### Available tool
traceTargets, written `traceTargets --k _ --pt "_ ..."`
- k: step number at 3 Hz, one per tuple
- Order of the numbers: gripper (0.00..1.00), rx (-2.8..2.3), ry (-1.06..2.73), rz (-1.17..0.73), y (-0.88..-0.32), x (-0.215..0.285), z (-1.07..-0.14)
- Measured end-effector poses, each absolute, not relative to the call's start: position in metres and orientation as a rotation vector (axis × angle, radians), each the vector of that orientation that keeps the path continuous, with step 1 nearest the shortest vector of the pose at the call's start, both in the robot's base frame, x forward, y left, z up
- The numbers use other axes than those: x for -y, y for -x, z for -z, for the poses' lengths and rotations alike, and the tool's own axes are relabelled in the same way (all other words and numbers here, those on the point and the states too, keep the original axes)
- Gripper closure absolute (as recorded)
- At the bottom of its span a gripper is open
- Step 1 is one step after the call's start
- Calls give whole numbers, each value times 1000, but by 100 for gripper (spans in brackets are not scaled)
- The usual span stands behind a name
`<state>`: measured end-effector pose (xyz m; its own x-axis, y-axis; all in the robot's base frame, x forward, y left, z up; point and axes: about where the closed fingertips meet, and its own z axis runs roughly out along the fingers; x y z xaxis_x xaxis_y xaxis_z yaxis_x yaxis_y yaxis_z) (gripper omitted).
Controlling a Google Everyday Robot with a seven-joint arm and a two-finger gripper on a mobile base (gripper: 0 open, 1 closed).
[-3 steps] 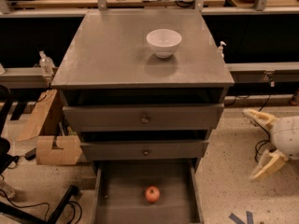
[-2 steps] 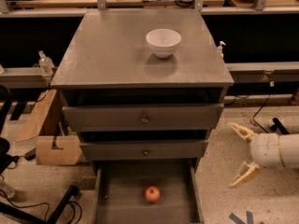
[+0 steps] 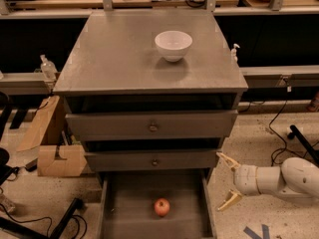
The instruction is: Pick apple from bottom drawer and place on counter
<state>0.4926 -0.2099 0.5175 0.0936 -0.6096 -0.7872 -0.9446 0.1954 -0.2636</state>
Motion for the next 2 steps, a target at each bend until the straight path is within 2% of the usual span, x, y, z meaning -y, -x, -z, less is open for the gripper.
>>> traceTargets --k 1,2 --pt "0 -1609 1507 -489 -493 210 -518" --pt "0 -1625 1505 -515 -503 189 -488"
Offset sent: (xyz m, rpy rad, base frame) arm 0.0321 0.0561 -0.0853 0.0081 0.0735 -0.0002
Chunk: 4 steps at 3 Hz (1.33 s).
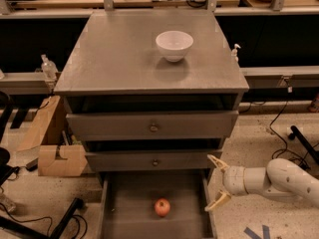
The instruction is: Pick apple from bottom drawer and place on counter
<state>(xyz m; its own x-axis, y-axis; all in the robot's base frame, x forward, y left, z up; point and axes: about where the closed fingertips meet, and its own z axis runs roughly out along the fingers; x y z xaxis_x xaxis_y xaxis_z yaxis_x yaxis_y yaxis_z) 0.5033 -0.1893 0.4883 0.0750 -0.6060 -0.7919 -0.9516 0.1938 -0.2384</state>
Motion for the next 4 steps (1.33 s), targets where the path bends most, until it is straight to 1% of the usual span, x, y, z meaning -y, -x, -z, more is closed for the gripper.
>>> traceTargets --k 2,4 --pt "0 -1590 1507 -563 -538 135 -393" --pt "0 -1585 1523 -654 -523 103 -300"
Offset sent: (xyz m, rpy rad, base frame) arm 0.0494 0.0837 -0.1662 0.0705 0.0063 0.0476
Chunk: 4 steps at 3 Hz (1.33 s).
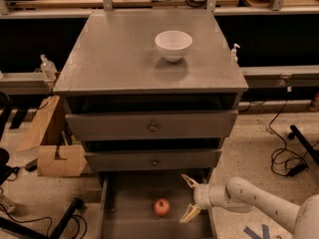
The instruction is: Pick apple from bottom drawer and place on counter
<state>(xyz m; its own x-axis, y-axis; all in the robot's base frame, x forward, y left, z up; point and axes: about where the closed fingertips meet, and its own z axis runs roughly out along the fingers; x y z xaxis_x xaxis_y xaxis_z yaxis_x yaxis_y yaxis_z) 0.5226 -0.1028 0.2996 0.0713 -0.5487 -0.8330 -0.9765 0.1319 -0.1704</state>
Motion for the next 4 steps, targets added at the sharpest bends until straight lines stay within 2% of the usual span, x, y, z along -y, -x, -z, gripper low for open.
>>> traceTargets --k 1,4 --pt "0 -1585 1523 -654 -523 103 -300" --pt "0 -1639 1605 -721 -539 38 -183"
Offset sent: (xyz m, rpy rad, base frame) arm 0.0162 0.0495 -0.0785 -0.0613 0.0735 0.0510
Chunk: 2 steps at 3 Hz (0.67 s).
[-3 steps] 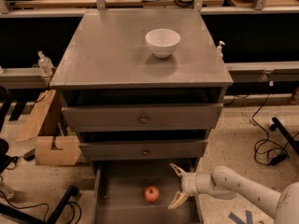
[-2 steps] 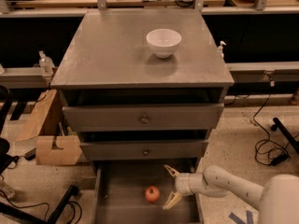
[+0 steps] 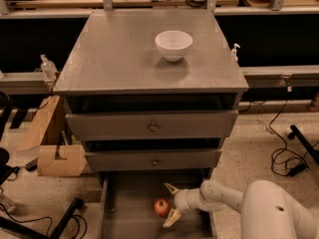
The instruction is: Pick apple from bottom drawer and place on counter
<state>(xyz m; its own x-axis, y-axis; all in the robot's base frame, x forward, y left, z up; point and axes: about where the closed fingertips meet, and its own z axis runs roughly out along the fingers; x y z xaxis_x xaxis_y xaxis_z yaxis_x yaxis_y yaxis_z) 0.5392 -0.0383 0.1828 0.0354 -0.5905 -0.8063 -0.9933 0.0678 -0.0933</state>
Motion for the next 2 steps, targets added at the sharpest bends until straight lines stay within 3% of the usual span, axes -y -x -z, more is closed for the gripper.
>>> traceTargets --k 1,2 --pt "18 -1668 1650 -711 -540 26 -153" --pt "49 -1699 1724 -704 -539 11 -126"
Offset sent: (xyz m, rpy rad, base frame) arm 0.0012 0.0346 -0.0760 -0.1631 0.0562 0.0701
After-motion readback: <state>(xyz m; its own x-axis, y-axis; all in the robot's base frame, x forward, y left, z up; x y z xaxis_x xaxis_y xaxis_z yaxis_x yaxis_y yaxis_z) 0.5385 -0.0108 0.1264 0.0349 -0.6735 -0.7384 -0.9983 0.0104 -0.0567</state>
